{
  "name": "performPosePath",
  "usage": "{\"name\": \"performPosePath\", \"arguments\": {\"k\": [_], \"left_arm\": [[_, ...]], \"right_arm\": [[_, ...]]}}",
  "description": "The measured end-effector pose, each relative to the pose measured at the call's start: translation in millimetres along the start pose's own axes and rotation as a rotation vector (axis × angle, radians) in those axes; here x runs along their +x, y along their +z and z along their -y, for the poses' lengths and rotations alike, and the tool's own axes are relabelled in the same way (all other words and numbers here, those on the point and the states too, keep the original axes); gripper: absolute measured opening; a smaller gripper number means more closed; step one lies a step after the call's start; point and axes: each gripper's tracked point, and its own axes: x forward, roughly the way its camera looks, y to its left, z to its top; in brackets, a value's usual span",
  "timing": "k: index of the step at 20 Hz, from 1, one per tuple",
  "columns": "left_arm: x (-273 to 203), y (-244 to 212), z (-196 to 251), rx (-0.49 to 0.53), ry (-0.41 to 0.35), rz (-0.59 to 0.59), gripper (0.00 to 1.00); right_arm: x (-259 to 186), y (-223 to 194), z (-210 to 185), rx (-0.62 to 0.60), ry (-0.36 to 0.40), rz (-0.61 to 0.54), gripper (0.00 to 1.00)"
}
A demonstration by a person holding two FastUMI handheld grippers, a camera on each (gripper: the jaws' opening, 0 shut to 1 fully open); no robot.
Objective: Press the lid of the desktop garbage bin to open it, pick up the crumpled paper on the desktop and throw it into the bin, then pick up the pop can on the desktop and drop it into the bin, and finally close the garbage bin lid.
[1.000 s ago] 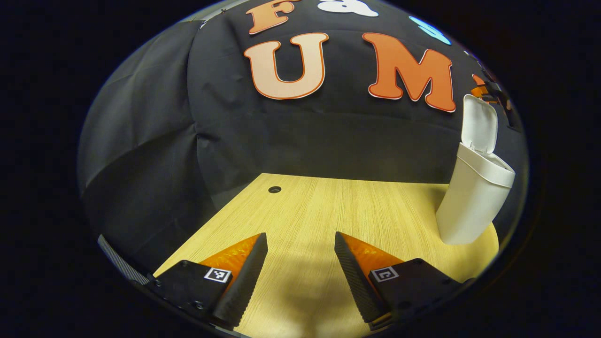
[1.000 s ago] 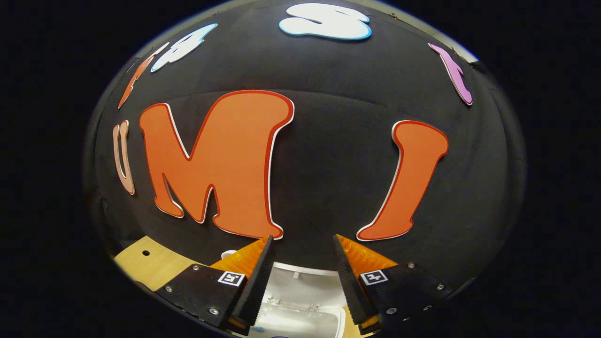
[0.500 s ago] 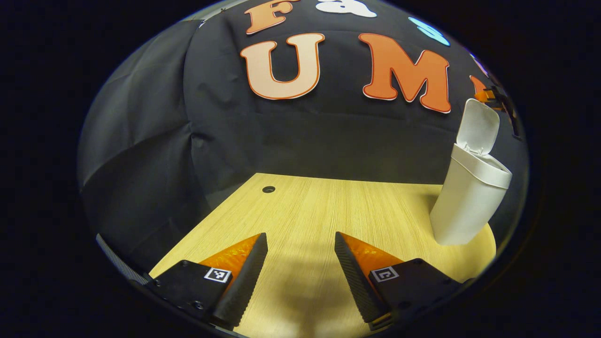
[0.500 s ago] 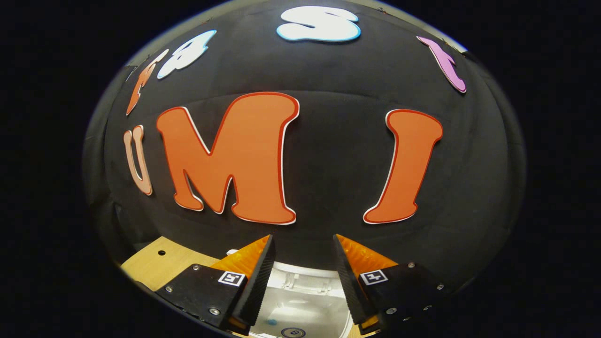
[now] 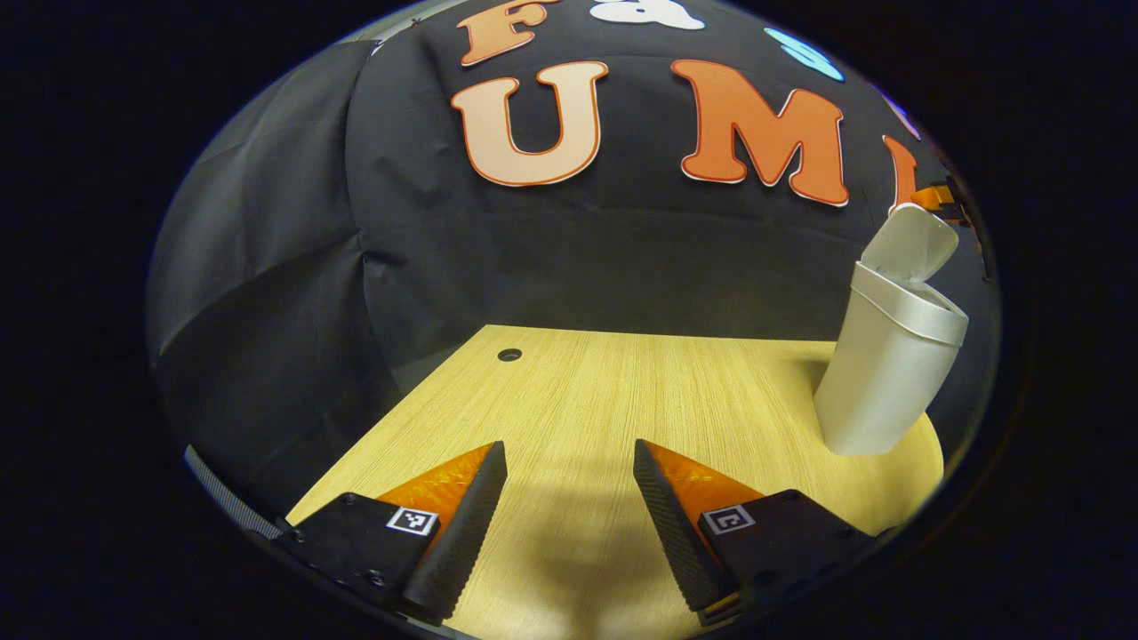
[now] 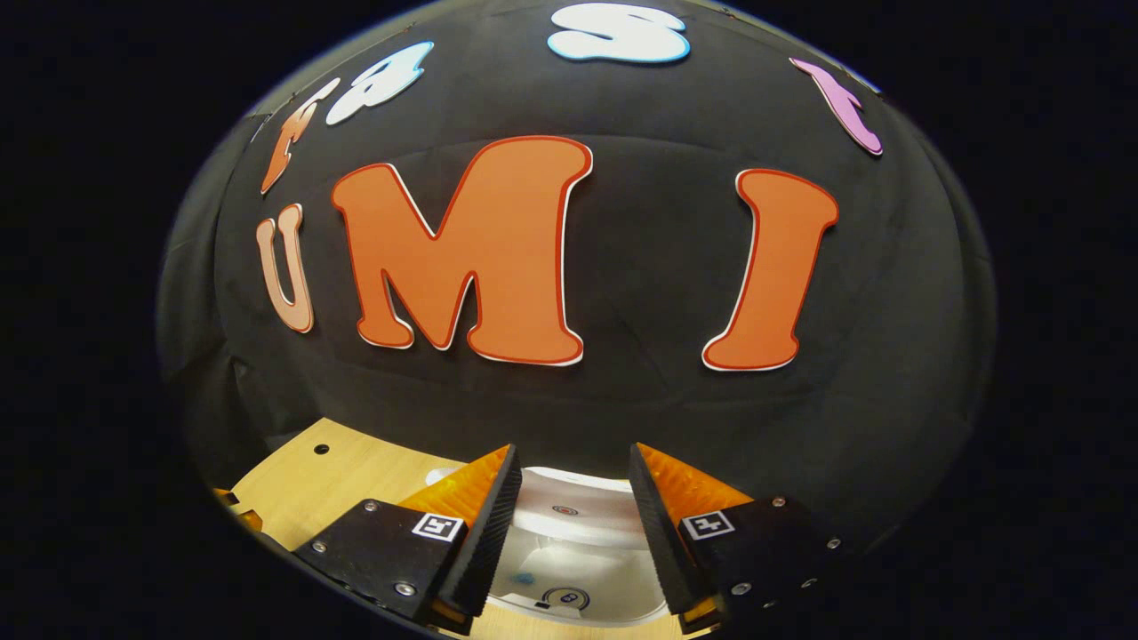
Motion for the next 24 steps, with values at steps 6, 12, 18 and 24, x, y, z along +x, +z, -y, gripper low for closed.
{"name": "performPosePath", "arguments": {"k": [6, 12, 18, 24], "left_arm": [[-2.6, -3.1, 10.1, 0.045, -0.033, 0.001, 0.92], [-6.7, -6.8, 20.5, 0.06, -0.058, -0.004, 0.92], [-7.1, -17.0, 30.2, 0.041, -0.082, -0.033, 0.92], [-7.6, -19.6, 35.0, 0.088, -0.084, -0.032, 0.92]], "right_arm": [[-9.1, -34.2, -1.6, 0.022, 0.003, -0.033, 0.75], [-17.5, -78.2, -15.8, 0.029, 0.006, -0.095, 0.74], [-23.9, -108.9, -22.4, 0.08, -0.003, -0.122, 0.73], [-29.4, -116.8, -24.7, 0.061, -0.015, -0.12, 0.74]]}}
